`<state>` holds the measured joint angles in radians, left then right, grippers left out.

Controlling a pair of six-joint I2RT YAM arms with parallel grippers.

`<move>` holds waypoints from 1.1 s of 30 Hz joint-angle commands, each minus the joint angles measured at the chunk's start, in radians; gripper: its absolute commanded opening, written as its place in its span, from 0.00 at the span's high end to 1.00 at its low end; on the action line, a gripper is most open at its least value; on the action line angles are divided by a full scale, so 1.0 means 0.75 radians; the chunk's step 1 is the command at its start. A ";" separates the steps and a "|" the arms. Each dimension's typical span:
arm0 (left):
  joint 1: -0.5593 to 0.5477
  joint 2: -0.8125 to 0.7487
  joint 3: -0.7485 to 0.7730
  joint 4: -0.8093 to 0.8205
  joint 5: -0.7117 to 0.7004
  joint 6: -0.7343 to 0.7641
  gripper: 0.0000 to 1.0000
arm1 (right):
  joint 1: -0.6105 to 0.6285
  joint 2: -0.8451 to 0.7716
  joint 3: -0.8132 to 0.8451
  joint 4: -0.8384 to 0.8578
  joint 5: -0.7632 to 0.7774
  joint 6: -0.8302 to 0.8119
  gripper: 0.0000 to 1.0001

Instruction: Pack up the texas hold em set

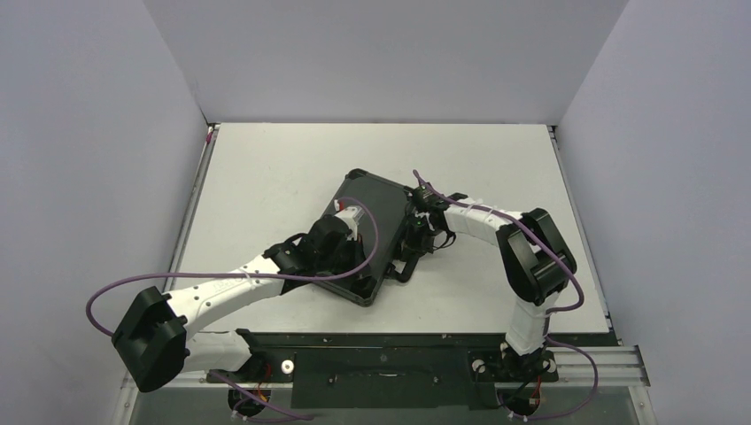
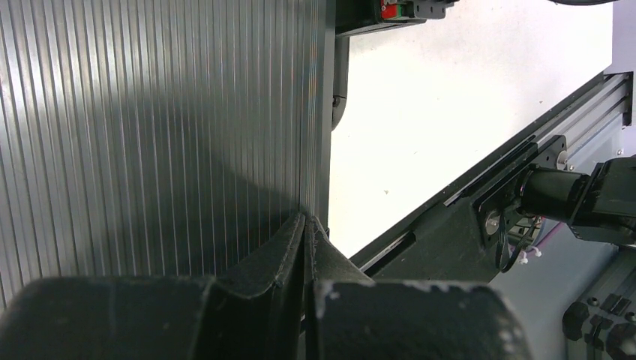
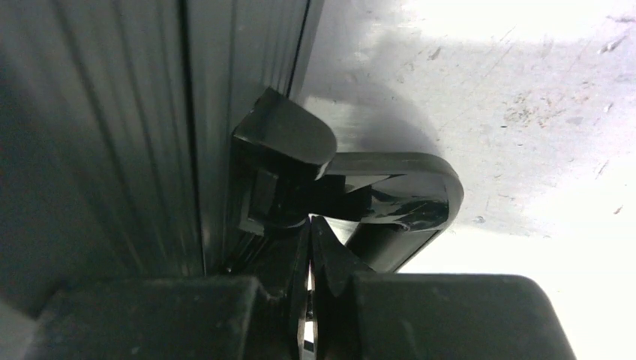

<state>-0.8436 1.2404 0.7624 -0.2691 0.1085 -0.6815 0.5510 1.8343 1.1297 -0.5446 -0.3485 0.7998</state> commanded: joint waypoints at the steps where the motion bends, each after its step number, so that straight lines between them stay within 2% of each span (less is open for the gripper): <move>1: -0.047 0.059 -0.082 -0.081 0.128 -0.027 1.00 | 0.032 0.110 -0.034 0.190 0.082 0.101 1.00; 6: -0.048 0.059 -0.099 -0.082 0.137 -0.024 1.00 | 0.038 0.153 -0.041 0.228 0.090 0.162 1.00; 12: -0.047 0.059 -0.098 -0.086 0.144 -0.021 1.00 | 0.017 0.105 -0.045 0.200 0.122 0.151 1.00; 21: -0.045 -0.014 -0.012 -0.224 0.119 0.034 1.00 | 0.035 -0.160 -0.008 0.029 0.240 0.019 1.00; 29: -0.040 -0.136 0.125 -0.392 0.058 0.080 0.99 | 0.107 -0.397 0.113 -0.121 0.435 -0.024 0.91; 31: -0.037 -0.170 0.157 -0.433 0.040 0.086 0.98 | 0.132 -0.459 0.125 -0.139 0.478 -0.028 0.87; 33: -0.035 -0.209 0.190 -0.475 0.019 0.087 0.97 | 0.161 -0.528 0.130 -0.146 0.523 -0.031 0.78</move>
<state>-0.8761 1.1503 0.8185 -0.5392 0.1772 -0.6456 0.6334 1.5379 1.1862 -0.6159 -0.0727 0.8032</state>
